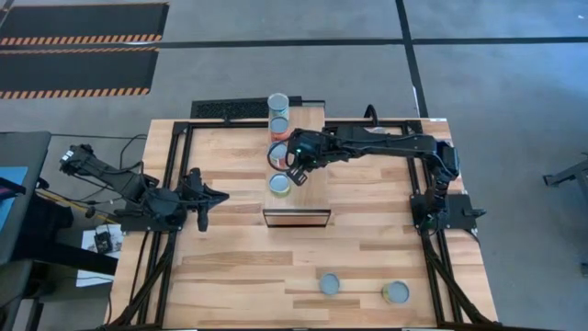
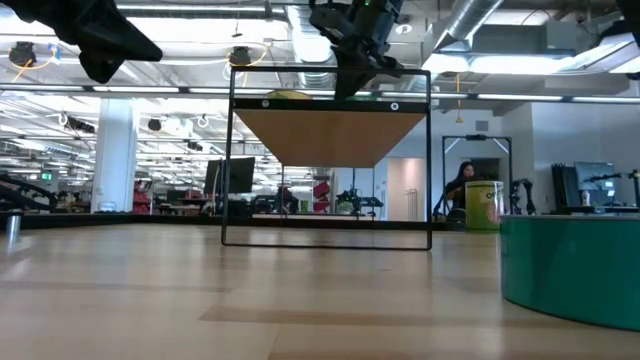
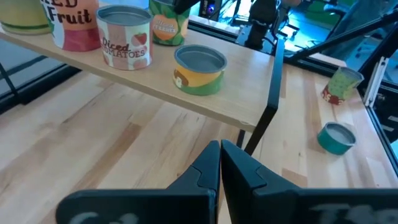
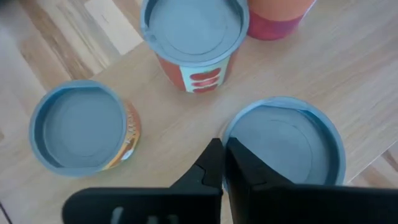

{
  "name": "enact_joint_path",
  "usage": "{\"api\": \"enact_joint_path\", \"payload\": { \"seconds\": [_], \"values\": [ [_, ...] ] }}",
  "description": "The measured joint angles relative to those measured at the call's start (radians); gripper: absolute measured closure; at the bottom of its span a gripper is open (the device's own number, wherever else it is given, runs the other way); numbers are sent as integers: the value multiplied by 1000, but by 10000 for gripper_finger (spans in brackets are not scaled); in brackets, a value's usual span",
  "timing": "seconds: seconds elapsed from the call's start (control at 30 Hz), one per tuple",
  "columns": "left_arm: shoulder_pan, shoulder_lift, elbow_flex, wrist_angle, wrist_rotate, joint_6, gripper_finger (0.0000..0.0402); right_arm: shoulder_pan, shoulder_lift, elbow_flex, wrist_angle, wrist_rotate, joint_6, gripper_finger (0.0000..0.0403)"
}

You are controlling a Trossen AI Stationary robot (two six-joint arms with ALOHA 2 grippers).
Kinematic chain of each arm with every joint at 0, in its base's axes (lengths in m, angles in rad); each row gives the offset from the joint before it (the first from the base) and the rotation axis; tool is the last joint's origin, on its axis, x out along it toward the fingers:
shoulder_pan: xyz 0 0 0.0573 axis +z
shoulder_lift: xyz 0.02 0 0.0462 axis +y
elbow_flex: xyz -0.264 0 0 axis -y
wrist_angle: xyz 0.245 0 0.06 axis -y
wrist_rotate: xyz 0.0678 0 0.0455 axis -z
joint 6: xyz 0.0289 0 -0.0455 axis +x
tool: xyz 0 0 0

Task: Pick and place cans onto a shelf
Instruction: Put the canned sliced peaches on the shelf, then put the canned oranges on the shelf

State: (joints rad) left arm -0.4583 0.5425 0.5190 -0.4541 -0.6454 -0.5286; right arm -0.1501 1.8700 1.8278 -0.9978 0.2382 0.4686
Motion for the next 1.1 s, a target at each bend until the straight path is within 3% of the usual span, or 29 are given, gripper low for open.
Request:
{"api": "enact_joint_path", "payload": {
  "seconds": [0.43,1.1],
  "values": [
    [0,0,0,0,-3,-3,401,-17,1,0,12,1,1,334],
    [0,0,0,-2,7,-35,401,35,-42,32,4,33,-17,332]
  ]
}}
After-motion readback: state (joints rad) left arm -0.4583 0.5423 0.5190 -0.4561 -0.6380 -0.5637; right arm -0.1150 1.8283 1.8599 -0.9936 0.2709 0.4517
